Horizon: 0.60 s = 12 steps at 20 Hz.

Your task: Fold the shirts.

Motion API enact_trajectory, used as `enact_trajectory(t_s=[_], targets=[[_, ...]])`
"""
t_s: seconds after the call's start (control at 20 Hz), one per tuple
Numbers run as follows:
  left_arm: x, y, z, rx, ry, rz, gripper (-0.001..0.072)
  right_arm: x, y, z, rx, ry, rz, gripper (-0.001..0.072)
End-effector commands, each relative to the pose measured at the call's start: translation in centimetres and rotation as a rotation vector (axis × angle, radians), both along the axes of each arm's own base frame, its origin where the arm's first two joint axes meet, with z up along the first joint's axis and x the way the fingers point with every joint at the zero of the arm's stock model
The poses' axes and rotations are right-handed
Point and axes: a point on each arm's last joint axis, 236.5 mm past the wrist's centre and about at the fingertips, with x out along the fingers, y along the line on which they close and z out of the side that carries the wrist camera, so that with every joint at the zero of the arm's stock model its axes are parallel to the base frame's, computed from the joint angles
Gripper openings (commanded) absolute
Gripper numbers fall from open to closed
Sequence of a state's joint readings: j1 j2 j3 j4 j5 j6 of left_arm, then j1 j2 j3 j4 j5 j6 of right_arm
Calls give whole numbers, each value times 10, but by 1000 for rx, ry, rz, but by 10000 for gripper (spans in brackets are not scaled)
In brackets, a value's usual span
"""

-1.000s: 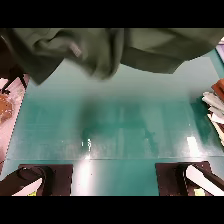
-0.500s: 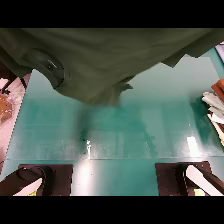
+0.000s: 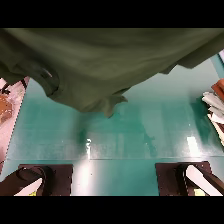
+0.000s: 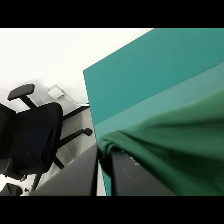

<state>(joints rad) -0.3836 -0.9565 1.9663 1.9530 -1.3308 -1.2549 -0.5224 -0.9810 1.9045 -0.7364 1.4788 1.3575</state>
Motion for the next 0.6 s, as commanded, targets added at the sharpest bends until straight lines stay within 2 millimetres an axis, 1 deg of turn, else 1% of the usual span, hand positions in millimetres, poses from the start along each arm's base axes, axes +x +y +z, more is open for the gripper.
enact_trajectory(t_s=[0.0, 0.1, 0.2, 0.25, 0.3, 0.35, 0.4, 0.55], targets=[[-31, -3, 6, 9, -1, -68, 30, -18, 11, -11, -18, 40, 28, 23], [-48, -4, 17, 31, -39, -116, 30, -27, 16, -18, -5, 33, 17, 23], [-52, -15, 17, 36, -42, -165, 30, -29, 17, -36, 20, 48, 5, 23], [-46, -25, 9, 43, -17, -197, 30, -28, 16, -48, 37, 61, -3, 23], [-36, -34, -5, 53, 24, -221, 30, -24, 13, -64, 59, 78, -16, 23], [-22, -45, -28, 65, 86, -244, 30, -20, 10, -82, 87, 100, -28, 23], [-4, -55, -55, 79, 158, -255, 31, -16, 7, -105, 119, 138, -40, 23], [48, -83, -152, 122, 352, -282, 31, -3, 9, -180, 180, 253, -28, 24]])
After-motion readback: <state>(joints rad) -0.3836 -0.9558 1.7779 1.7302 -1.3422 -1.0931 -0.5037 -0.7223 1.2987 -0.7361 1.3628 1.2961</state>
